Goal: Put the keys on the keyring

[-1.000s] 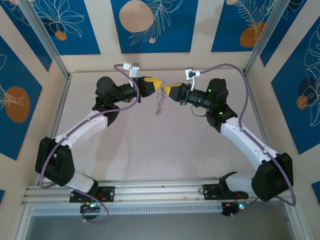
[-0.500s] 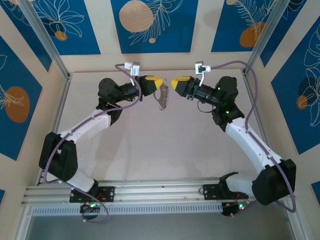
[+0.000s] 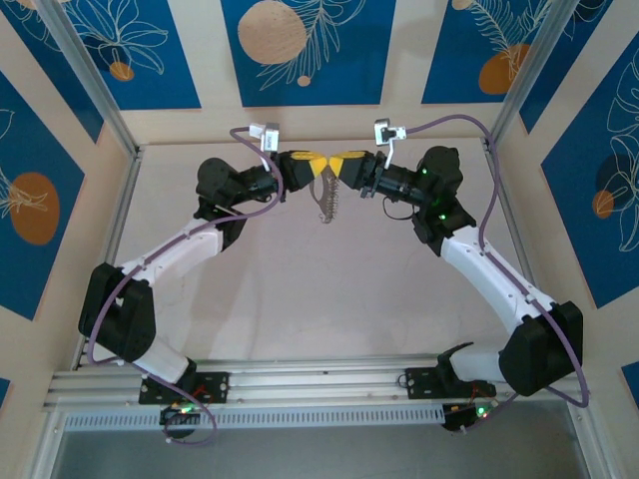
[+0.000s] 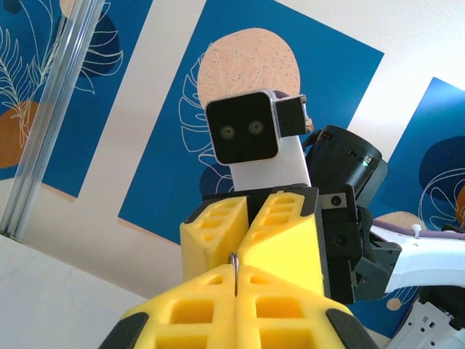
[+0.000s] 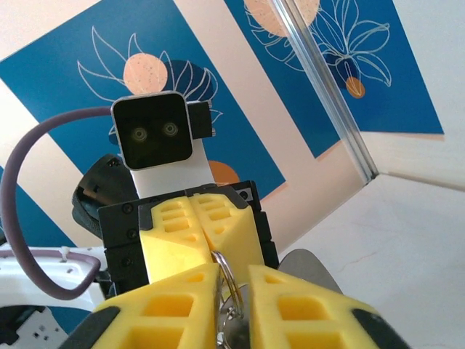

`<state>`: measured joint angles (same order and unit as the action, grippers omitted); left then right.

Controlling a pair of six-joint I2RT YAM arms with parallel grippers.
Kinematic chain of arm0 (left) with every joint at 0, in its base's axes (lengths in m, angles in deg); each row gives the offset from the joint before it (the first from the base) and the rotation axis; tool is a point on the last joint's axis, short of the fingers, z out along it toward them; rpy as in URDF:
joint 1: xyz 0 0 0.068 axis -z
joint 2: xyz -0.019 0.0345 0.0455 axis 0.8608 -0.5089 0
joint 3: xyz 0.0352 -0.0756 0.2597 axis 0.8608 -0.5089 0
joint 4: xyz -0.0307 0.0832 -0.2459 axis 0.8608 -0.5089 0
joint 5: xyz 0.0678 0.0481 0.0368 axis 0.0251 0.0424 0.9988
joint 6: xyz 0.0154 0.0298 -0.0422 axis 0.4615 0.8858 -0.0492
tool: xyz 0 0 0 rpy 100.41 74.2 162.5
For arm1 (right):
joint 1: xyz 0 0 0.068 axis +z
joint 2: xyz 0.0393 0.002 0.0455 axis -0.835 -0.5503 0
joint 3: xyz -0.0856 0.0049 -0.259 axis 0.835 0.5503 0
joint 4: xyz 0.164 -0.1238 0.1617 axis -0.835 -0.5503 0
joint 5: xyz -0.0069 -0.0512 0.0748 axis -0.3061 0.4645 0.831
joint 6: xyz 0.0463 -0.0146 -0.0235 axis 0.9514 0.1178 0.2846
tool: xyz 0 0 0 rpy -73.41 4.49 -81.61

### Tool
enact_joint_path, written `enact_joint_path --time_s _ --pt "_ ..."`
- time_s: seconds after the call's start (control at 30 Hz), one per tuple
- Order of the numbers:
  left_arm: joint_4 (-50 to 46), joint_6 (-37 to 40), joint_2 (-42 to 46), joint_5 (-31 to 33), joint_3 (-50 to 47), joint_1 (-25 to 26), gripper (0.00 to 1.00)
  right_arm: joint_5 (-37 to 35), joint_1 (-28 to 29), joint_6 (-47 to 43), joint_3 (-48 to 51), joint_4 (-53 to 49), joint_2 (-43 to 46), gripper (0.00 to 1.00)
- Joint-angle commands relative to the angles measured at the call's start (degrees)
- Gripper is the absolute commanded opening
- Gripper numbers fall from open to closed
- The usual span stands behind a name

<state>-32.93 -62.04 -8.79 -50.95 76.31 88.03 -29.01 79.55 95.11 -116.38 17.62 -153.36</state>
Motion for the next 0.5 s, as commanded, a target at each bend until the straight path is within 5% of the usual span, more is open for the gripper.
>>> enact_joint_path --time_s 0.0,0.07,0.23,0.33,0.47 --pt "3.9 -0.7 -0.2 -0.3 0.4 0.6 0.0 0.1 0.5 -0.2 -2.0 0.7 -0.1 0.08" --pt "3.7 -0.7 -0.3 -0.5 0.6 0.6 0.0 0.3 0.5 -0.6 -2.1 0.4 -0.1 0.0" --pt "0.2 1.2 -0.2 -1.5 1.3 0.5 0.02 0.9 -0.1 -6.3 -5.2 -7.5 0.4 0.0" --pt "-3.7 4.3 0.5 -2.2 1.5 0.0 0.38 2.2 -0.8 -13.7 -11.7 -20.8 -0.7 0.0" --pt "-7.4 7.1 1.4 -3.2 1.6 -1.6 0.6 3.9 -0.8 -24.4 -21.0 -38.7 -3.7 0.0"
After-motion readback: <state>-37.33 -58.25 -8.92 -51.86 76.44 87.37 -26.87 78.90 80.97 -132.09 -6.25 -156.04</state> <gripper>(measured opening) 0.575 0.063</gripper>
